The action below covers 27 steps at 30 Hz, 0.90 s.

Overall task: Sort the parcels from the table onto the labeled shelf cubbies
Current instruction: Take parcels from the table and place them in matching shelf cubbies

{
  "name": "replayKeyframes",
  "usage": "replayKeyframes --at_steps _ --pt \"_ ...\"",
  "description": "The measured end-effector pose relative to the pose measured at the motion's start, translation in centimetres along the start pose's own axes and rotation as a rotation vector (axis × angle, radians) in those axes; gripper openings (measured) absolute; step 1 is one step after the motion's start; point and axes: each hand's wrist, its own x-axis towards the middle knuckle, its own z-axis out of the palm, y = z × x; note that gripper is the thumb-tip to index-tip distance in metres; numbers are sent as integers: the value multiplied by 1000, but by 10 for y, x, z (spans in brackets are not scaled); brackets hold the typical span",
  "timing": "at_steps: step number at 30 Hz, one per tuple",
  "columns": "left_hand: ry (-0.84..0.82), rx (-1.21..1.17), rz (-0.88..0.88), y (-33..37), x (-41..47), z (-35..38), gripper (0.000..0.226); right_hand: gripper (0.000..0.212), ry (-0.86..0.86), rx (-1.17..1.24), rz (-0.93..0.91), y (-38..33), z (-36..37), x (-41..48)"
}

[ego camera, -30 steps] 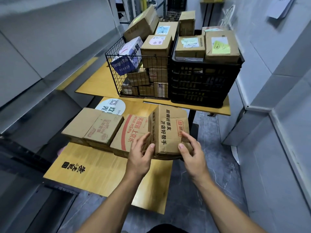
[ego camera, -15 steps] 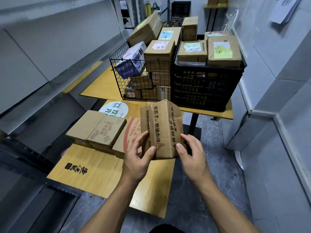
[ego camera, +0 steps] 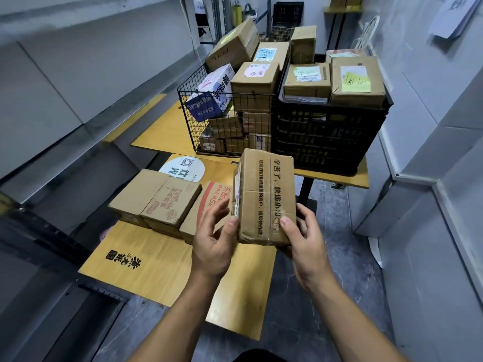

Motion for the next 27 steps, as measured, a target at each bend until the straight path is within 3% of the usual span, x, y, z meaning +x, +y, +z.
replayKeyframes --at_steps 3,9,12,15,18,21,27 --pt "31 -11 -97 -6 2 -5 44 43 -25 156 54 0 2 0" --pt "-53 -93 -176 -10 -1 -10 57 37 -135 326 169 6 2 -2" --pt "-47 -66 -153 -6 -2 -15 58 39 -151 255 161 7 3 1" --pt "11 26 -118 -4 -3 -23 57 41 -96 82 37 11 7 4" --pt "50 162 -65 -2 -7 -32 57 57 -89 -130 -73 14 14 4" --pt "95 222 -24 -1 -14 -40 55 41 -149 -218 -75 14 25 3" --pt "204 401 52 0 -28 -72 57 68 -388 -291 -60 6 61 -7"
